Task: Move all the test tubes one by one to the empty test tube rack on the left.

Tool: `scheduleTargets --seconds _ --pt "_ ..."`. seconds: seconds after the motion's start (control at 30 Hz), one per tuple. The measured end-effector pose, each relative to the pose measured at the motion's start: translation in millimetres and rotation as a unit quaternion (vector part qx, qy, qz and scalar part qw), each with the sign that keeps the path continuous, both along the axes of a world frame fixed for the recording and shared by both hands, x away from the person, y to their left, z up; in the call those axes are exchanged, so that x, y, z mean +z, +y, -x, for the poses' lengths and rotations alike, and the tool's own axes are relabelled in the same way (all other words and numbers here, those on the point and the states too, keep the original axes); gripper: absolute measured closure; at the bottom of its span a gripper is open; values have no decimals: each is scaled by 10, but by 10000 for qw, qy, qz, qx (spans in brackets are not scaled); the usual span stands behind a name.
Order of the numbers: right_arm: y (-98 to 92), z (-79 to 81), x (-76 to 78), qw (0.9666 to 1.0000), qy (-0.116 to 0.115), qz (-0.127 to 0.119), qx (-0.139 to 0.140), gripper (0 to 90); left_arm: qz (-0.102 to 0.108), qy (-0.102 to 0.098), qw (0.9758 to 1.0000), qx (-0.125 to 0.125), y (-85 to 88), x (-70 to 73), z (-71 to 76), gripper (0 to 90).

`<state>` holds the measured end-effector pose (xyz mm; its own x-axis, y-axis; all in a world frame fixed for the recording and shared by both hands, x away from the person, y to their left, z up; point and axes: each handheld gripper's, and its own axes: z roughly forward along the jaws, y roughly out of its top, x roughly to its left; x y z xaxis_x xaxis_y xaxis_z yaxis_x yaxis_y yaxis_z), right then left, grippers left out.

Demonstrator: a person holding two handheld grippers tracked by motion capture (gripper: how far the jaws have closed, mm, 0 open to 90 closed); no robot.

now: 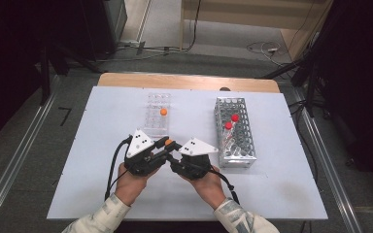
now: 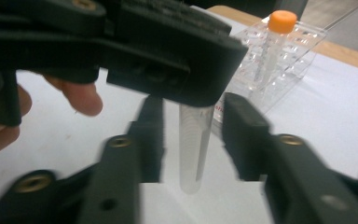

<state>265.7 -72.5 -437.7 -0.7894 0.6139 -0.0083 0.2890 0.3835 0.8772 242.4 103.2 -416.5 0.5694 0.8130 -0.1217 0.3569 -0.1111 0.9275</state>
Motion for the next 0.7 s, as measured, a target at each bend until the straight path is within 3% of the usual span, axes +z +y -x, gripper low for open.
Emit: scheduleTargets --seconds 0.2,0.43,0.7 --pt "-94 9 12 9996 286 -56 0 306 17 -11 10000 86 42 24 -16 702" --pt "-304 164 55 9993 345 -36 123 257 61 -31 9997 240 104 88 -74 702" --pt "-638 351 55 9995 313 -38 92 236 101 -52 9989 457 180 218 -262 702"
